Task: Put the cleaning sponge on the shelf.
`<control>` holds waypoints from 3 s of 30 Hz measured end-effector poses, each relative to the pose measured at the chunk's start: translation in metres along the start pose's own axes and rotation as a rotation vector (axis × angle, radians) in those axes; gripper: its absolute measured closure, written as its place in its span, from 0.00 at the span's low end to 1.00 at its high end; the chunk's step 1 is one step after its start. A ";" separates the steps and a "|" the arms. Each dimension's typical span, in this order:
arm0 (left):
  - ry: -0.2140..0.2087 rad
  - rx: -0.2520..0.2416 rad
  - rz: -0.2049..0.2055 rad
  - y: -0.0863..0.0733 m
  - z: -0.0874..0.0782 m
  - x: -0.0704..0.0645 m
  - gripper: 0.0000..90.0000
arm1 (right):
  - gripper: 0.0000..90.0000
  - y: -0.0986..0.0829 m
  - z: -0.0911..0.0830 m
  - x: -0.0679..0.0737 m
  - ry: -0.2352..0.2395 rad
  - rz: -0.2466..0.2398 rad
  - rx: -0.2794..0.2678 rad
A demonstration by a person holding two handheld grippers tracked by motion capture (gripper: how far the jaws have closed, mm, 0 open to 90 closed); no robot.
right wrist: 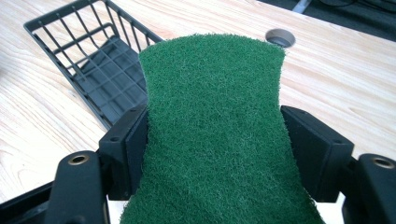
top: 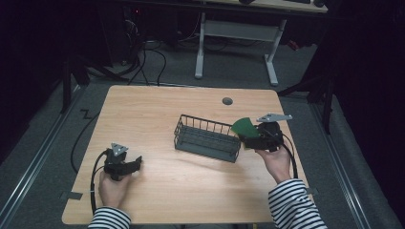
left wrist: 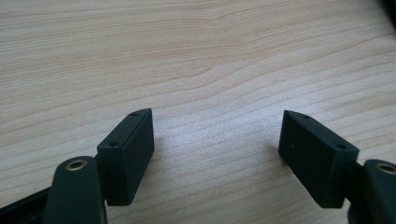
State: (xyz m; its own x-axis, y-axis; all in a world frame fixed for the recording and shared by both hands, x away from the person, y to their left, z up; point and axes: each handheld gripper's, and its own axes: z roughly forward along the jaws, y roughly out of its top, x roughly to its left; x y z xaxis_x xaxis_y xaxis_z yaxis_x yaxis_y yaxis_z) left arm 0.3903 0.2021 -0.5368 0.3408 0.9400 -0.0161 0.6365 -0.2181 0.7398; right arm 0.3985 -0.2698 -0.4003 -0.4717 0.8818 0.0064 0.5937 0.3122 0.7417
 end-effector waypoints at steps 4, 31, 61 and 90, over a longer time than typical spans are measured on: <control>0.000 0.001 0.001 0.000 0.000 0.000 0.30 | 0.31 0.013 0.010 0.006 -0.001 -0.027 0.008; -0.004 -0.003 -0.006 0.000 0.000 0.001 0.30 | 0.31 0.035 0.061 0.028 -0.015 -0.091 0.054; -0.002 0.001 0.002 0.000 0.000 0.000 0.29 | 0.30 0.029 0.073 0.040 -0.037 -0.135 0.107; -0.002 0.001 0.002 0.000 0.000 0.000 0.30 | 0.27 0.017 0.072 0.041 -0.009 -0.101 0.092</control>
State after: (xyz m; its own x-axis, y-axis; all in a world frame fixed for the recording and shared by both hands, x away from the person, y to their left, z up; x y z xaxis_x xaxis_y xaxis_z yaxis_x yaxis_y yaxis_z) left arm 0.3904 0.2021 -0.5368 0.3433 0.9391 -0.0162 0.6365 -0.2200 0.7392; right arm 0.4359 -0.2029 -0.4352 -0.5264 0.8472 -0.0714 0.6008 0.4301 0.6739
